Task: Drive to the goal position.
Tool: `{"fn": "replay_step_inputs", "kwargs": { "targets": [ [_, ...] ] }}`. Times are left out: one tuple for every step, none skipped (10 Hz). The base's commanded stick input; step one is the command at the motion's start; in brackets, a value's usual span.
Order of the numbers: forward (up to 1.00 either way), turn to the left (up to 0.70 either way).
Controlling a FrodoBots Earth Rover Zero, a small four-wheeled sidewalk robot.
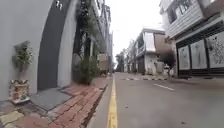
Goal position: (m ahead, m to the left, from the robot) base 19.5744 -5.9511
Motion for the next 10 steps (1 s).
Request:
{"fn": "replay_step_inputs", "kwargs": {
  "targets": [
    [0.48, 0.0],
    [0.48, 0.0],
    [0.48, 0.0],
    [0.48, 0.0],
    [0.48, 0.0],
    [0.48, 0.0],
    [0.48, 0.0],
    [0.48, 0.0],
    [0.48, 0.0],
    [0.48, 0.0]
  ]
}}
